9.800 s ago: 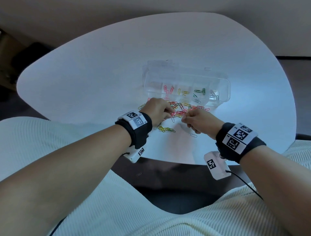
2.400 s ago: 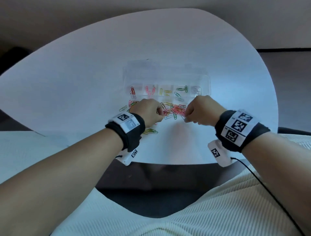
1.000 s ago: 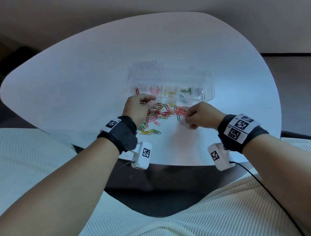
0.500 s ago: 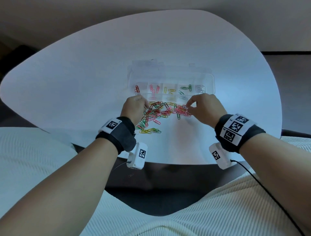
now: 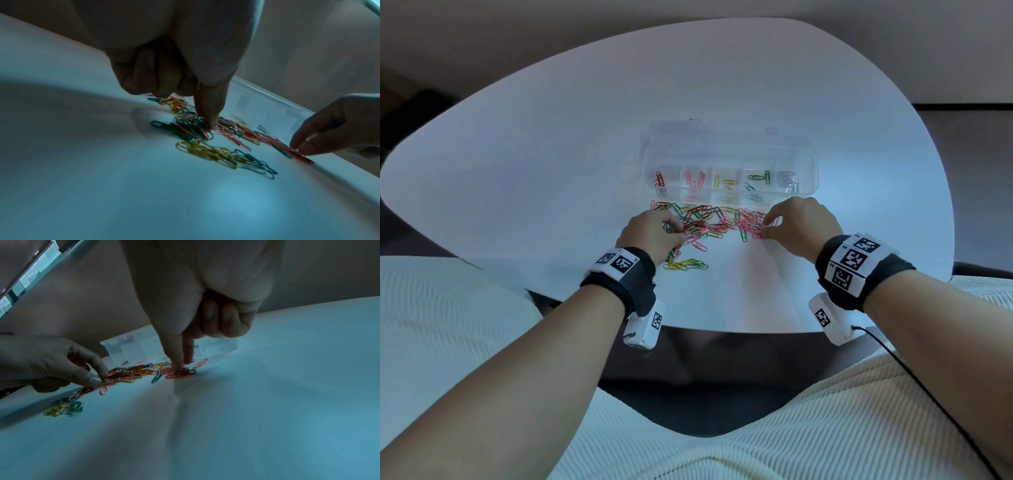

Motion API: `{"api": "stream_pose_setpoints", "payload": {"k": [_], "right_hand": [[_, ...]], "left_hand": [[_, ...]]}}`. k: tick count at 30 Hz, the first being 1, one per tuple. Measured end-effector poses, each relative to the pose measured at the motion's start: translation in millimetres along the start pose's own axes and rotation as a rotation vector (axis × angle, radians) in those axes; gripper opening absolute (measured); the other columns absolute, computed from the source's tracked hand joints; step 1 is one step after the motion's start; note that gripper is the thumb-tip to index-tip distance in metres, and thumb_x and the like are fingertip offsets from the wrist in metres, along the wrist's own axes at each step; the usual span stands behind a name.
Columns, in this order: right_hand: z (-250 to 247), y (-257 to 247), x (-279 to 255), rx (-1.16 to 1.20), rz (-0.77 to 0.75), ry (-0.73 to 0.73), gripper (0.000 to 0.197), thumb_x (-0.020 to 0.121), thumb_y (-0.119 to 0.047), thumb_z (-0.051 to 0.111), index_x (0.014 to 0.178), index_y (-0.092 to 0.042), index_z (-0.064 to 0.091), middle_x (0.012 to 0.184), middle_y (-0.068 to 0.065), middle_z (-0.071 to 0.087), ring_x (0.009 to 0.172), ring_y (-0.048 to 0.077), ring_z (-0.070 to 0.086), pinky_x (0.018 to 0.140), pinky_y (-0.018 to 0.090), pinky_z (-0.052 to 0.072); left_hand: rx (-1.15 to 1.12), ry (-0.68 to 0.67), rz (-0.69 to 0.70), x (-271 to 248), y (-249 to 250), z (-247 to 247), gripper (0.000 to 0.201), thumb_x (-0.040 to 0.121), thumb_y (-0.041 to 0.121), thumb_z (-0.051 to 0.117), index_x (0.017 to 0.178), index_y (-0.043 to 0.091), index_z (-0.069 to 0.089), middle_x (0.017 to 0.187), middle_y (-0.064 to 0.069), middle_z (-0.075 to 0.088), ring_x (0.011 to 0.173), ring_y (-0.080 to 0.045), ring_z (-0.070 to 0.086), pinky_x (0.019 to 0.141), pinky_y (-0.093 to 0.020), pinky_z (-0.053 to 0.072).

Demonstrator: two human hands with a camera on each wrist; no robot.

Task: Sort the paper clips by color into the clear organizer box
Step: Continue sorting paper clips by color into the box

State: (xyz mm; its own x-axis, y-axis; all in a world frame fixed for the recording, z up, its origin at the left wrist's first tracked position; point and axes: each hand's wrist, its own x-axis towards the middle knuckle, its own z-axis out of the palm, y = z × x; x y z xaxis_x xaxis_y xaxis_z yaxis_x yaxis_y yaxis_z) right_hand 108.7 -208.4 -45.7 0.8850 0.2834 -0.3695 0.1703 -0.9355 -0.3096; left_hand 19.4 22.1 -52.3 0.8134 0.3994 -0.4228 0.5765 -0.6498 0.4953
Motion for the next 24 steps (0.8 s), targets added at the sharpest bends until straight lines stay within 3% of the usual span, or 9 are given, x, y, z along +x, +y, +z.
{"api": "stream_pose_setpoints", "payload": {"k": [5,9,11,17,21,24], "right_hand": [[1,-2,-1,0.008,-0.011,-0.02,0.027,0.079,-0.05,0.073,0.096,-0.028,0.074,0.096,0.004,0.068,0.086,0.025,0.062,0.065,0.027,0.04],[1,-1,-1,-0.018,-0.011,-0.048,0.014,0.082,-0.042,0.072,0.087,-0.028,0.072,0.094,0.005,0.068,0.081,0.026,0.061,0.064,0.026,0.039],[-1,-2,-1,-0.009,0.0,-0.054,0.007,0.083,-0.033,0.069,0.084,-0.026,0.072,0.092,0.005,0.068,0.077,0.025,0.059,0.062,0.026,0.037],[-4,-1,2,0.066,-0.013,-0.105,0.008,0.083,-0.021,0.063,0.078,-0.021,0.069,0.086,0.004,0.066,0.067,0.02,0.057,0.05,0.023,0.035],[-6,-3,3,0.133,-0.046,-0.106,0.009,0.084,-0.021,0.064,0.078,-0.019,0.07,0.08,0.002,0.066,0.067,0.017,0.056,0.049,0.02,0.035],[-9,-6,2,0.167,-0.052,-0.092,0.01,0.084,-0.021,0.065,0.08,-0.016,0.072,0.068,-0.008,0.058,0.06,0.011,0.053,0.047,0.021,0.034]], "left_hand": [[0.041,0.008,0.012,1,-1,3,0.007,0.081,0.035,0.069,0.088,0.035,0.068,0.12,0.003,0.064,0.097,-0.02,0.061,0.078,-0.029,0.049],[0.064,0.017,0.052,2,-1,4,0.014,0.079,0.038,0.069,0.087,0.035,0.058,0.075,0.006,0.062,0.073,-0.019,0.059,0.062,-0.027,0.044],[0.078,0.011,0.068,1,1,3,0.011,0.079,0.039,0.069,0.084,0.036,0.06,0.067,0.008,0.057,0.069,-0.018,0.056,0.059,-0.026,0.04],[0.131,0.015,0.057,3,-1,4,0.007,0.081,0.039,0.07,0.083,0.032,0.069,0.087,0.011,0.061,0.075,-0.016,0.057,0.066,-0.026,0.044],[0.141,0.018,0.057,4,-1,4,0.005,0.081,0.035,0.07,0.083,0.031,0.07,0.082,0.009,0.059,0.076,-0.017,0.057,0.067,-0.026,0.045],[0.147,0.023,0.059,4,-2,5,0.005,0.081,0.035,0.07,0.082,0.03,0.07,0.081,0.01,0.06,0.077,-0.018,0.058,0.067,-0.026,0.046]]}}
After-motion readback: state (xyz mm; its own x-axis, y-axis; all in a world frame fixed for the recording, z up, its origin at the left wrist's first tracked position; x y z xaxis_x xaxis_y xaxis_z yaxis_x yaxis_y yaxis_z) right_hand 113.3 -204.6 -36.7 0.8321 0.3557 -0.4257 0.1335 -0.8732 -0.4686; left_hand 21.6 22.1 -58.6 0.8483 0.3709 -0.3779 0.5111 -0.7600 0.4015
